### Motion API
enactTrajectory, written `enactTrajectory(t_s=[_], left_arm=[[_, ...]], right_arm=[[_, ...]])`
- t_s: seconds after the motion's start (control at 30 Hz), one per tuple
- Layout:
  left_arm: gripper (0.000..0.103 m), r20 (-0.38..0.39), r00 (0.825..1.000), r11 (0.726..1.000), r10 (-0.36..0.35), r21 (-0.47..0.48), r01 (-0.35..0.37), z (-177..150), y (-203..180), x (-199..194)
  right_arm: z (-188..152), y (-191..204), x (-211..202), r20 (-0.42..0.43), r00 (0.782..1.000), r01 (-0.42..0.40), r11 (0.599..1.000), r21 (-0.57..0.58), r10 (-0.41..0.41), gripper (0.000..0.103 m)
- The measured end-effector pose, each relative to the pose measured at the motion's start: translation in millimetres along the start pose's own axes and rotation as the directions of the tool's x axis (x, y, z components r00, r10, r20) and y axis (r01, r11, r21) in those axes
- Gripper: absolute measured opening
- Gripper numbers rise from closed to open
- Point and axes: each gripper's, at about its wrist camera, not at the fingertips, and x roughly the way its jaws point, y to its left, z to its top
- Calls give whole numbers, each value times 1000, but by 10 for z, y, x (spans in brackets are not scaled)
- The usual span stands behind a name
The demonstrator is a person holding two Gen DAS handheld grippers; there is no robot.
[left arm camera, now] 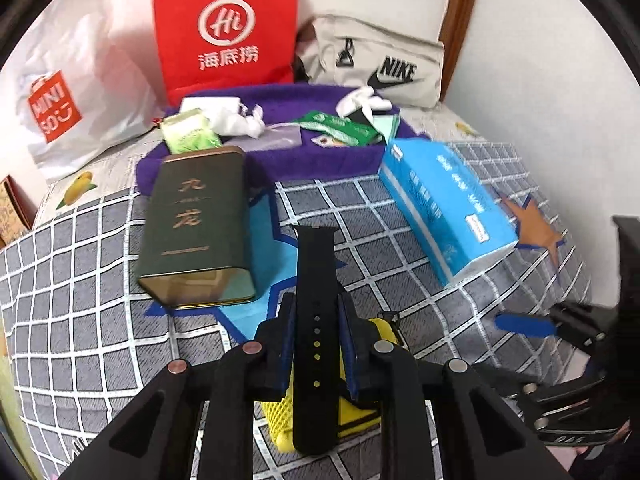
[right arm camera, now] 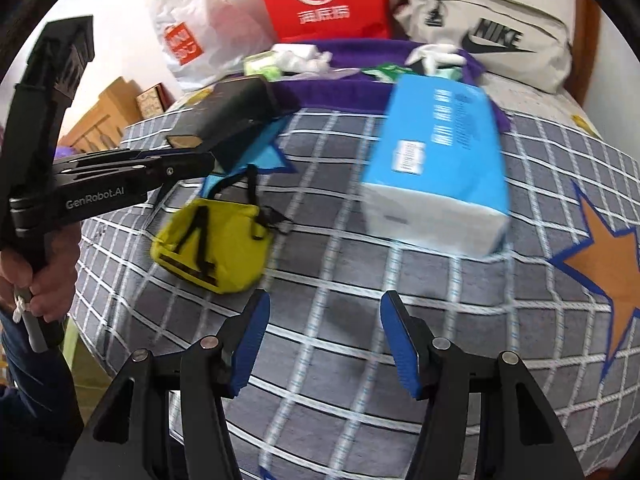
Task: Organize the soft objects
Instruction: 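Grasp the black strap of the yellow mesh bag with the left tool, then grasp the yellow mesh bag with the right tool while the left tool holds its strap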
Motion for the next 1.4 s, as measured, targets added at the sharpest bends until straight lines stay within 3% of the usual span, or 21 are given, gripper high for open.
enactTrajectory(t_s=[0.07, 0.2, 0.6, 0.67, 0.7, 0.77, 0.83, 1.07, 1.13, 1.2, 1.3, 1.4], left_arm=[[20, 2, 1000, 999, -26, -38, 26, -24, 61, -33], [20, 4, 1000, 998, -11, -68, 11, -97, 185, -68], [20, 27, 1000, 991, 7, -134, -3, -275, 504, -278], [20, 29, 1000, 991, 4, -131, 0, -290, 508, -290], [20, 30, 1000, 991, 3, -131, 0, -297, 516, -297], [20, 31, 1000, 991, 2, -132, 2, -311, 524, -301], [20, 30, 1000, 991, -3, -137, 7, -329, 534, -297], [20, 25, 999, 991, -25, -131, 28, -358, 472, -267], [20, 20, 999, 992, -25, -123, 28, -361, 443, -263], [20, 18, 1000, 992, -23, -121, 25, -363, 425, -265], [20, 21, 1000, 992, -19, -121, 21, -365, 414, -280], [20, 28, 1000, 992, -14, -121, 17, -358, 401, -323]], right_arm=[[32, 96, 18, 7, 1000, -20, 1000, -14, 21, 57], [97, 299, 100, 2, 998, -65, 997, -38, 66, 57], [256, 486, 594, -33, 998, -60, 998, 15, 61, 57], [249, 519, 592, -4, 999, -44, 999, -3, 44, 51], [244, 530, 593, 5, 999, -36, 999, -14, 37, 32], [227, 501, 576, -1, 999, -49, 999, -19, 49, 31], [202, 442, 485, 12, 999, -45, 999, -24, 46, 23], [123, 302, 404, -9, 1000, 1, 1000, -25, -2, 25], [111, 300, 440, -2, 1000, 21, 1000, -22, -21, 35], [99, 300, 494, 5, 1000, 24, 1000, -15, -24, 38], [63, 333, 500, 50, 998, 32, 998, -48, -29, 31], [61, 290, 441, 49, 999, -13, 1000, -27, 14, 29]])
